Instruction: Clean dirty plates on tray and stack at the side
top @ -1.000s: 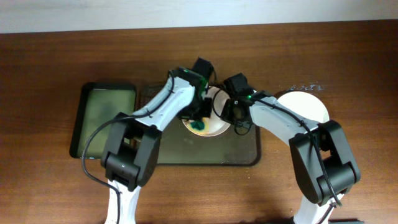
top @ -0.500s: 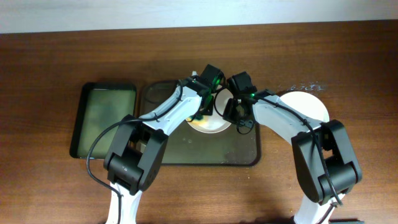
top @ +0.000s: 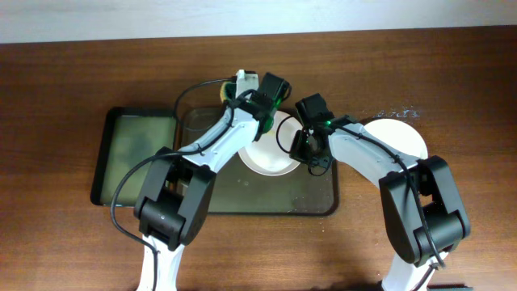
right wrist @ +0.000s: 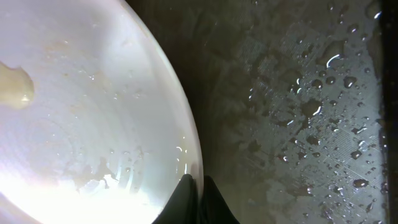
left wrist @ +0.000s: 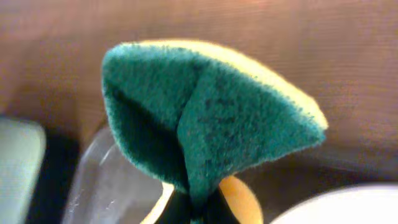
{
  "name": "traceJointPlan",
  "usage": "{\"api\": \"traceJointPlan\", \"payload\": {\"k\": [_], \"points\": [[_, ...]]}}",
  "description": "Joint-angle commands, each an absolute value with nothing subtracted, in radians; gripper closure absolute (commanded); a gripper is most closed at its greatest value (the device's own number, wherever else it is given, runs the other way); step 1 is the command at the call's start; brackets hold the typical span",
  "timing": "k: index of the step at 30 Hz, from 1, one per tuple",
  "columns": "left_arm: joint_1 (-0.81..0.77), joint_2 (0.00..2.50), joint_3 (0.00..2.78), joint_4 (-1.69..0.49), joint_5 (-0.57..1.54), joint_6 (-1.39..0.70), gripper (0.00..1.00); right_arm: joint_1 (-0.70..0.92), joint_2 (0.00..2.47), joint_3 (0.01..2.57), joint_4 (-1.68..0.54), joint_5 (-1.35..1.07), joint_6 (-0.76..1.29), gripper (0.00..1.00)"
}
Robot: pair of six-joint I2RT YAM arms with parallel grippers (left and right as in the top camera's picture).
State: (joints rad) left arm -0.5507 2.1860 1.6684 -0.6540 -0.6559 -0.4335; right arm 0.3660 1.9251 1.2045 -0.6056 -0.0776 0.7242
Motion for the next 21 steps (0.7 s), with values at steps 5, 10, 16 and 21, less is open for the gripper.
{"api": "traceJointPlan", "payload": {"k": [5,10,16,21], "points": [[-0.419,2.107,1.786,-0.991,-0.181,-0.41,1.0,0.36,1.882,1.222,-0.641,-0.117,0.435,0.96],[-0.299,2.103,1.786,-1.091,-0.015,-0.41,1.0,0.36,1.728,1.256,-0.736,0.085,0.371,0.96],[-0.245,2.103,1.786,-1.104,-0.01,-0.41,1.0,0.435,1.53,1.261,-0.843,0.482,0.371,0.96],[-0.262,2.103,1.786,-1.104,0.005,-0.41,1.0,0.635,1.464,1.261,-0.85,0.927,0.371,0.96]]}}
